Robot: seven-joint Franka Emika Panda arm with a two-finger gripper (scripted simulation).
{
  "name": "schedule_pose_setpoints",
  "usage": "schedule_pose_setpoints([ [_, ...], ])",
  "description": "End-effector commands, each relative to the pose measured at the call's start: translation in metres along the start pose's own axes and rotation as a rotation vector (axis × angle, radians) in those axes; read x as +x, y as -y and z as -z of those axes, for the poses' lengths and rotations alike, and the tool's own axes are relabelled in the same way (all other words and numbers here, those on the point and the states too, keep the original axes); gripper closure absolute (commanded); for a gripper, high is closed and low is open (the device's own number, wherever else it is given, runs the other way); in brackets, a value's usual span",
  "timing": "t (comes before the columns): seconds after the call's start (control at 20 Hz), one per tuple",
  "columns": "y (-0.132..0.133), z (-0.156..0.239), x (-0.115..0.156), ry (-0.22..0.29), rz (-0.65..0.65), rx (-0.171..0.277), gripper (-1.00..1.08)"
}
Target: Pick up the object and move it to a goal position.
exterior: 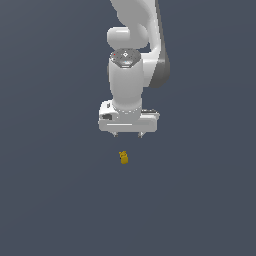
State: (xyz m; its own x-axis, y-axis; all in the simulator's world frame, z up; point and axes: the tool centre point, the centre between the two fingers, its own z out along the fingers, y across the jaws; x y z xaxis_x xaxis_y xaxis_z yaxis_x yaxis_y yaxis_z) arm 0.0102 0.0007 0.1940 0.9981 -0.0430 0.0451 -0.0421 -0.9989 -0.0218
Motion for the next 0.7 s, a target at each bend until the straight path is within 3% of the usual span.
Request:
schedule_pose_setpoints([
  [0.0,0.000,0.000,0.000,0.000,0.000,0.000,-0.92],
  [0.45,0.035,0.010,0.000,-0.014,0.053,0.005,-0.92],
  [0.65,0.037,0.012,0.000,-0.015,0.052,0.006,-0.92],
])
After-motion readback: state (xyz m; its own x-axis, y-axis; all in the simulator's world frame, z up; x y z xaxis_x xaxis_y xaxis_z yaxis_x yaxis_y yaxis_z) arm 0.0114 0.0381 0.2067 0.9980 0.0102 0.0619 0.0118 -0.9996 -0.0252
